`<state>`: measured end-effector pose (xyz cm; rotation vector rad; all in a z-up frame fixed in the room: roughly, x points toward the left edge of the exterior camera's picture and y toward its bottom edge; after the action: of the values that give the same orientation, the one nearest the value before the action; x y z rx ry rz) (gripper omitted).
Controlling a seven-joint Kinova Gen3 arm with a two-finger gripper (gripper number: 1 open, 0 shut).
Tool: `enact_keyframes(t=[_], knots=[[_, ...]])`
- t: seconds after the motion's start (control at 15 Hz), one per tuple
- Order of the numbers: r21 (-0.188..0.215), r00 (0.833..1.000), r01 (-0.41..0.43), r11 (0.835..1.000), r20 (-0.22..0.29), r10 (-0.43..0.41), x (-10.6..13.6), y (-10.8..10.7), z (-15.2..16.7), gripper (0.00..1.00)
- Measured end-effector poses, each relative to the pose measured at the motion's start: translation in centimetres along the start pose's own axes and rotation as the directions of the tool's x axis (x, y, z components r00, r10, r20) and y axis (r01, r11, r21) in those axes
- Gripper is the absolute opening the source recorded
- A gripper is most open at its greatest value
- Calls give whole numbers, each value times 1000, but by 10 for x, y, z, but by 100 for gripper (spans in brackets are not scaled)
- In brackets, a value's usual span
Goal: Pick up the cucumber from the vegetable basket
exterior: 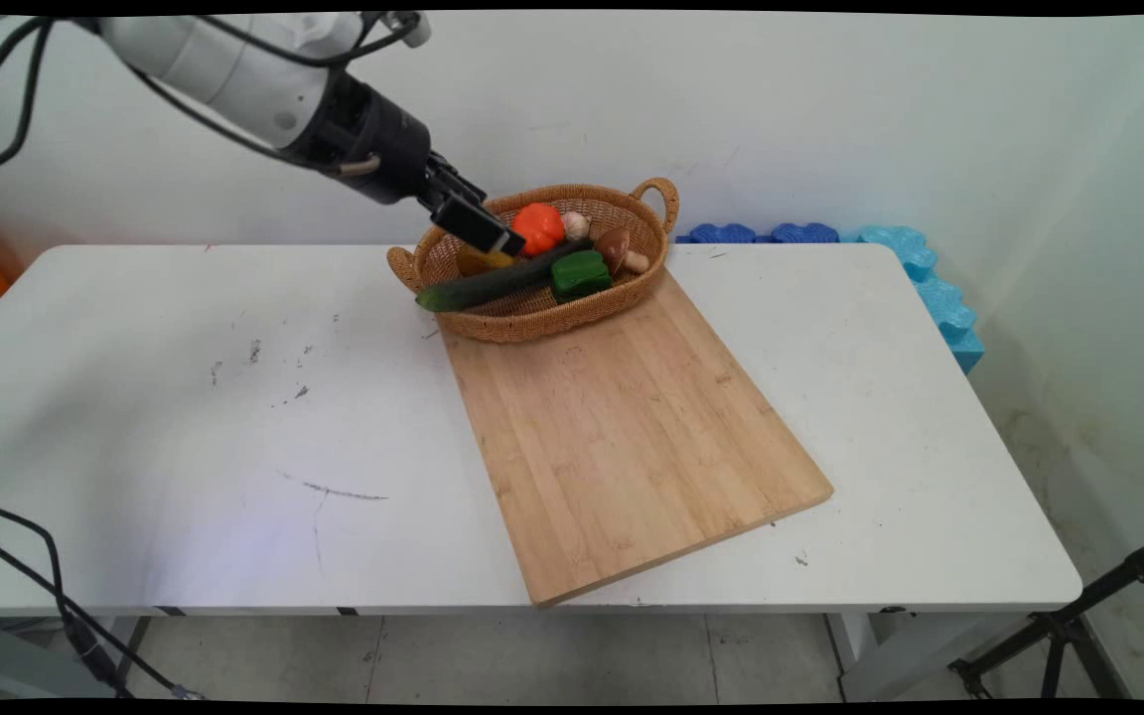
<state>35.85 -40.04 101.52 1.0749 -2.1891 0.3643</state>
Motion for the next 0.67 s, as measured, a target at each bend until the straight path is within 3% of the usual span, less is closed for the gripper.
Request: enact_keyframes(t=[0.33,0.67], knots=[[141,987,115,983,99,-130,13,-25,32,100],[236,957,188,953,177,-232,19,-39,65,100]])
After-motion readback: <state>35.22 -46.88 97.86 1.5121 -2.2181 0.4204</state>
